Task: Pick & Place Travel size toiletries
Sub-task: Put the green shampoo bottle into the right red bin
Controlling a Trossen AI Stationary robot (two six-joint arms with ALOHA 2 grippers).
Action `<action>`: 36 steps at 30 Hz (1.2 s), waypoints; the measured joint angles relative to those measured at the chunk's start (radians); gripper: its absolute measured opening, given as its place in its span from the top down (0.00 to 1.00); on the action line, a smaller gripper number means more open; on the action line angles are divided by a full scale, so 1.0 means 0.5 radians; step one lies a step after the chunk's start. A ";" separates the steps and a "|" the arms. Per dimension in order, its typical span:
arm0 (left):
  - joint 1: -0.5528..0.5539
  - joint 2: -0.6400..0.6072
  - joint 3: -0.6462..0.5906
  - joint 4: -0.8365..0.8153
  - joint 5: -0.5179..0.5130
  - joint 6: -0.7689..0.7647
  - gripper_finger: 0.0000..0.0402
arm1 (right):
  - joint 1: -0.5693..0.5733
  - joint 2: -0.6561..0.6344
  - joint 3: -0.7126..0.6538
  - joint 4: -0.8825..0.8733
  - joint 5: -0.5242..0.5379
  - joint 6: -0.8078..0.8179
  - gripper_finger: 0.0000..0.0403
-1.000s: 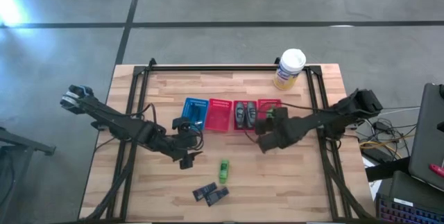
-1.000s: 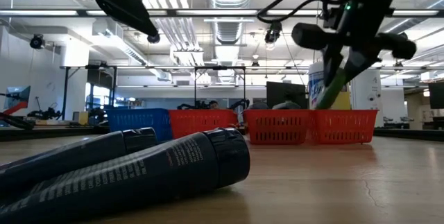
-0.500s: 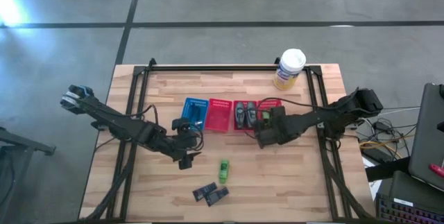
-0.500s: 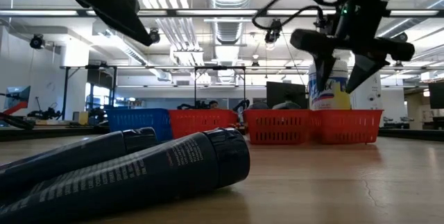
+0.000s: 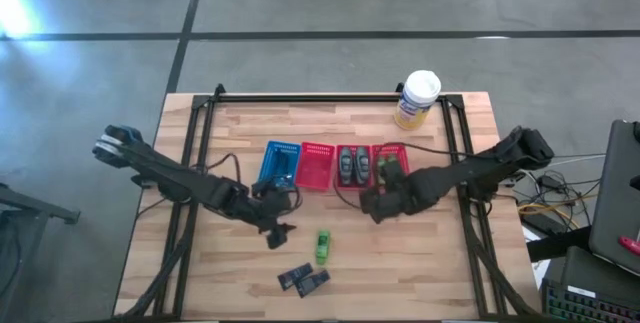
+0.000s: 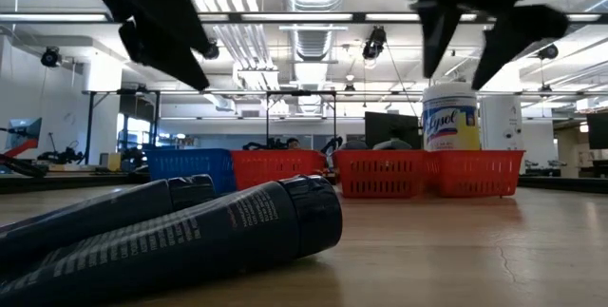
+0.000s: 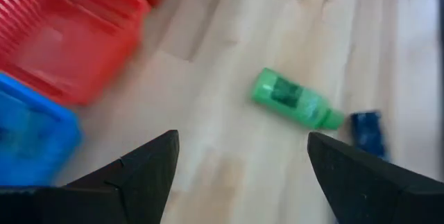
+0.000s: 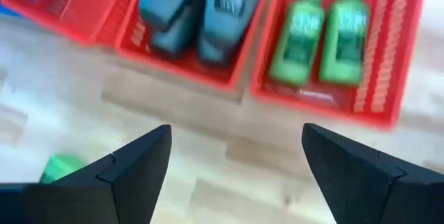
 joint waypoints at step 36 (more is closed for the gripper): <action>-0.166 1.741 1.623 -0.935 -0.050 -1.298 0.34 | 0.975 -0.005 0.019 -0.614 -0.125 0.856 0.13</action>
